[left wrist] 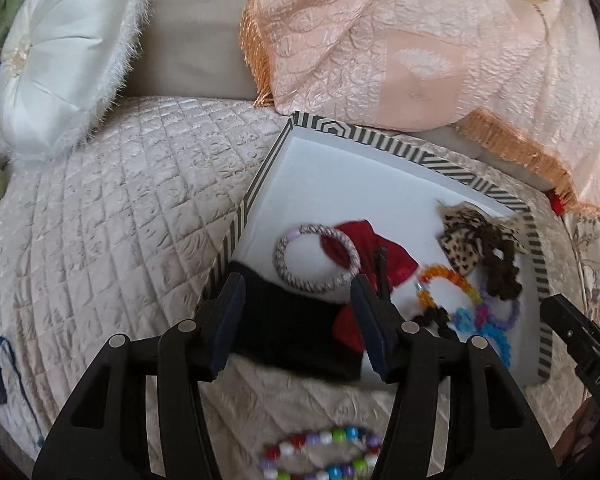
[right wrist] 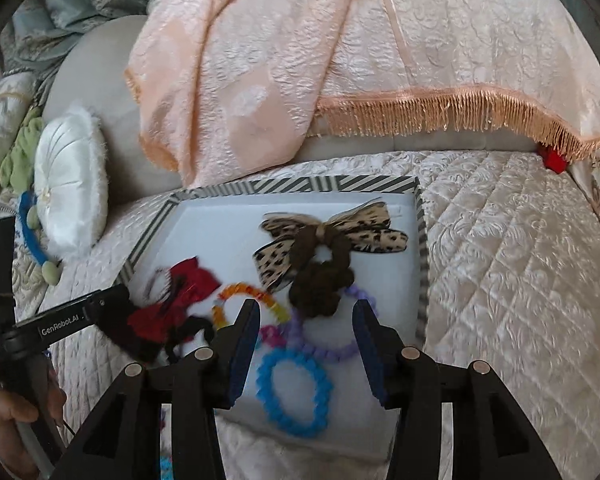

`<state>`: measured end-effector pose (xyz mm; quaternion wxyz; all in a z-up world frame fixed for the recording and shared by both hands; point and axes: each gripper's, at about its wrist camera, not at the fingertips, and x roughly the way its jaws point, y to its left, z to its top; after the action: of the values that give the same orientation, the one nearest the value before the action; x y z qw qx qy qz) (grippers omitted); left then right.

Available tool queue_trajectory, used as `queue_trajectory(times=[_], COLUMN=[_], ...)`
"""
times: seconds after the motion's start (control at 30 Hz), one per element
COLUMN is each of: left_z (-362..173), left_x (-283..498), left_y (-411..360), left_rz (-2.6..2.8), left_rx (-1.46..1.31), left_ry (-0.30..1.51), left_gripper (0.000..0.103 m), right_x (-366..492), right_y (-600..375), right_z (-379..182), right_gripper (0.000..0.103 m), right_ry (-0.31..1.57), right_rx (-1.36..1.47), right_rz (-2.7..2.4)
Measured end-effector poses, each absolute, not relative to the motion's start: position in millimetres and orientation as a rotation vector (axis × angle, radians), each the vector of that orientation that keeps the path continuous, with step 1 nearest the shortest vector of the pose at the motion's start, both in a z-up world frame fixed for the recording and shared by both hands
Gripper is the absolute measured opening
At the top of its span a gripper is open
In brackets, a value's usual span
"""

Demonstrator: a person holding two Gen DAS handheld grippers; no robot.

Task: Organize jewelry
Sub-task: 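Open both tools to release the bow and bracelet in the tray, then withdraw both tools toward the last bead bracelets on the bedspread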

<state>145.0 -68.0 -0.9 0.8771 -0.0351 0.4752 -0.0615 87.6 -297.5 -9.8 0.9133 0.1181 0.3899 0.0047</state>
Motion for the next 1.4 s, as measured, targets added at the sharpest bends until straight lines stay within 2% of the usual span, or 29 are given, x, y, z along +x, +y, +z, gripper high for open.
queue_trajectory(times=[0.73, 1.4], left_z=[24.7, 27.3], left_x=[22.8, -14.9], left_y=[-51.2, -43.2], left_rz=[-0.124, -0.121], left_rx=[-0.038, -0.021], left_ry=[0.895, 0.875], left_gripper=[0.055, 0.055], right_x=[-14.3, -53.5], right_y=[-230.2, -202.1], right_z=[4.7, 2.8], right_gripper=[0.048, 0.052], right_ry=[0.766, 0.780], right_rx=[0.190, 0.126], right_rz=[0.013, 0.045])
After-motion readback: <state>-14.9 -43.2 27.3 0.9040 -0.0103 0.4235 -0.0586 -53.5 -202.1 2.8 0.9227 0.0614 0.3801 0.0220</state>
